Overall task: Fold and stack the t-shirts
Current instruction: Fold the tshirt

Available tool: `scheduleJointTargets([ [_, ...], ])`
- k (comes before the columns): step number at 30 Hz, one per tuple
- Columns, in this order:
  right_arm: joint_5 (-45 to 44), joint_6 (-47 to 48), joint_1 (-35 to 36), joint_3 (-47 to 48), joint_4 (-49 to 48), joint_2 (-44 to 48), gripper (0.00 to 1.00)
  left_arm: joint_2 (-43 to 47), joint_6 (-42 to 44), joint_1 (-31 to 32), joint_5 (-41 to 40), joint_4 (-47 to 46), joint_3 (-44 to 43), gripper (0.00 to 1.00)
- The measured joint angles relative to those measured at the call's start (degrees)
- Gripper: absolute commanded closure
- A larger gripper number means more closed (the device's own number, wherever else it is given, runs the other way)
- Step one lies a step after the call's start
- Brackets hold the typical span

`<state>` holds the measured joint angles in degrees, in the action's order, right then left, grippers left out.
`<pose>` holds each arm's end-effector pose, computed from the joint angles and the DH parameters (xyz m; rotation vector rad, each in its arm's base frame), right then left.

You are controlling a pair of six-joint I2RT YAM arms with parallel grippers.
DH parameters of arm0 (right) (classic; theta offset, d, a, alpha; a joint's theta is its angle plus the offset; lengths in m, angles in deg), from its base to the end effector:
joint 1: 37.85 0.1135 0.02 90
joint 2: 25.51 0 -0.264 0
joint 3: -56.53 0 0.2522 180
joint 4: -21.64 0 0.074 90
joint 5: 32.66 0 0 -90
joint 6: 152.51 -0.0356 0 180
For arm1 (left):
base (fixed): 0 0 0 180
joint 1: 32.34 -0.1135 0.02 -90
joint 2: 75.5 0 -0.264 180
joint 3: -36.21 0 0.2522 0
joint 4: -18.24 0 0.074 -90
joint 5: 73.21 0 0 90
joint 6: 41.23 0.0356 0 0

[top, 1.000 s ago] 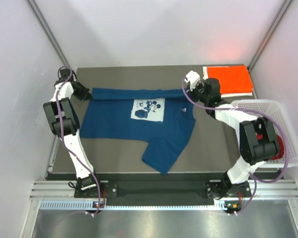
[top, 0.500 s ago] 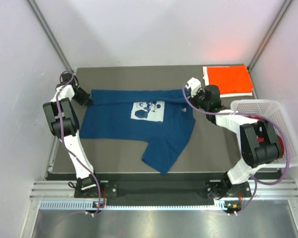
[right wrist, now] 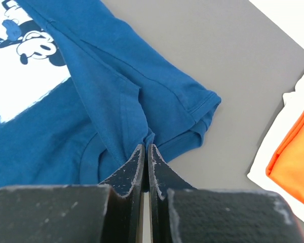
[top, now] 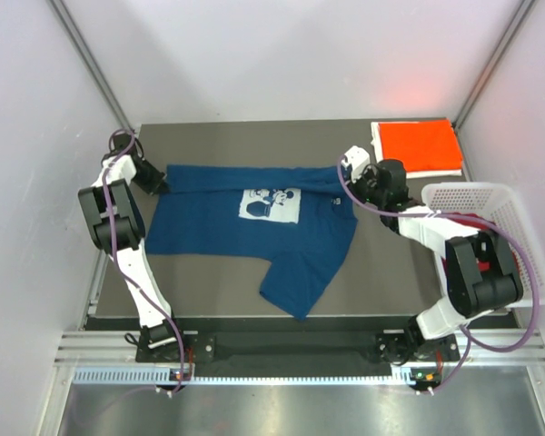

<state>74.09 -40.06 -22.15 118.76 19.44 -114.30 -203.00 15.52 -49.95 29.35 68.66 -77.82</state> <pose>0.3231 0.1015 0.2201 -0.8224 1.8046 0.2152 0.4540 0.1360 0.1665 -1.0953 2.4637 -0.3789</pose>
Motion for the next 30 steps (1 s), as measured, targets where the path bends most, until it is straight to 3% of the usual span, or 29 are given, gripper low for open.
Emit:
scheduleJointTargets([
  [19,-4.57,2.21,5.18,-4.76,3.72,3.82,1.00,1.14,2.05,-0.09,-3.74,4.63,-0.90,1.00],
  [21,-4.70,2.25,5.18,-5.03,4.07,3.82,0.96,1.14,2.25,-0.09,-4.17,4.92,-0.79,0.99],
  [22,-4.68,2.25,5.18,-5.03,4.07,3.82,0.86,1.14,2.40,-0.09,-4.37,5.01,-0.79,0.91],
  [25,-4.57,1.95,5.40,-5.22,4.02,4.00,0.74,1.14,3.37,-0.09,-4.44,4.96,-0.79,0.71],
  [30,-1.92,0.92,6.21,-5.27,8.02,4.59,0.67,1.14,4.02,-0.13,-3.37,4.96,-1.16,0.52],
])
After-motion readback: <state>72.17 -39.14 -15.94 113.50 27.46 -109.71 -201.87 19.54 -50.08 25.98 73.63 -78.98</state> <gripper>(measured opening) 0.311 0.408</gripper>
